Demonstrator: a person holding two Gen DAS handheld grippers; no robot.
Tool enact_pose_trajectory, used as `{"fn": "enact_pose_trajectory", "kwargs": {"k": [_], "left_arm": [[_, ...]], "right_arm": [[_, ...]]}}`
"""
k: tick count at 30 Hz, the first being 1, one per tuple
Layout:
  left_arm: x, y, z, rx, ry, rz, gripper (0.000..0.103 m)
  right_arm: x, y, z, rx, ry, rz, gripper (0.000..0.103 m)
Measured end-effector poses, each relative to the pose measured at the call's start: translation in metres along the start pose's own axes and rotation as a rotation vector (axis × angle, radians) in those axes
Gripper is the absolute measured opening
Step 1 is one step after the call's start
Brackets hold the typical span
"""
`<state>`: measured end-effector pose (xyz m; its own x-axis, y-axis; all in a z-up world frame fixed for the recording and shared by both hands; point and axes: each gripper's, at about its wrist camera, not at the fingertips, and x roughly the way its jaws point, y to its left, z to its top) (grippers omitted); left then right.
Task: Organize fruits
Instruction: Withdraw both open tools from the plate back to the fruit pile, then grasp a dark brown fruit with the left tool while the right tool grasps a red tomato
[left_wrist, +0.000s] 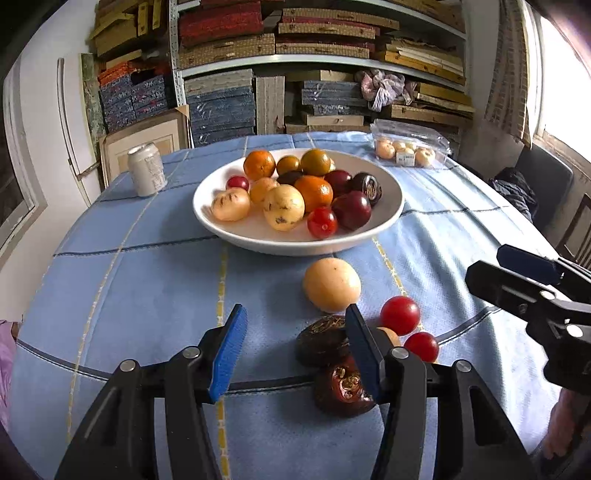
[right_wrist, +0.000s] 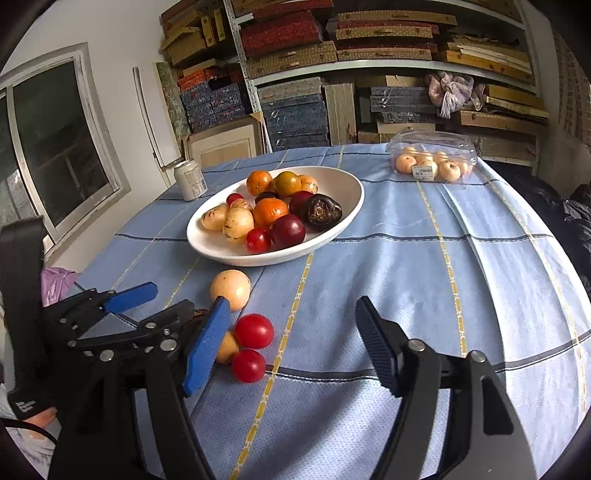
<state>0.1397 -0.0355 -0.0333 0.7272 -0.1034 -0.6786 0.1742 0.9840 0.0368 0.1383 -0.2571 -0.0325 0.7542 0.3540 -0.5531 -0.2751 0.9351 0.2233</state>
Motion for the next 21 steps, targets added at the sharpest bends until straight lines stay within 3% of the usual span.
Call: {"fn": "enact_pose_trajectory", "kwargs": {"k": [8,16,21], "left_arm": [[0.008,-0.003,-0.004,0.002,0.043,-0.075,0.061],[0.014,0.005,-0.009,0.002,0.052,-0.040,0.061],[0.015,0.014,-0.009,-0.015,0.060,-0.025,0.047]], "right_arm": [[0.001,0.002,0.001,-0.011,0.007,0.006,0.069],[0.003,0.002,0.001,-0.013,0.017,0.005,0.069],[0.006,0.002,0.000,-0.015,0.028,0.002,0.069]]}}
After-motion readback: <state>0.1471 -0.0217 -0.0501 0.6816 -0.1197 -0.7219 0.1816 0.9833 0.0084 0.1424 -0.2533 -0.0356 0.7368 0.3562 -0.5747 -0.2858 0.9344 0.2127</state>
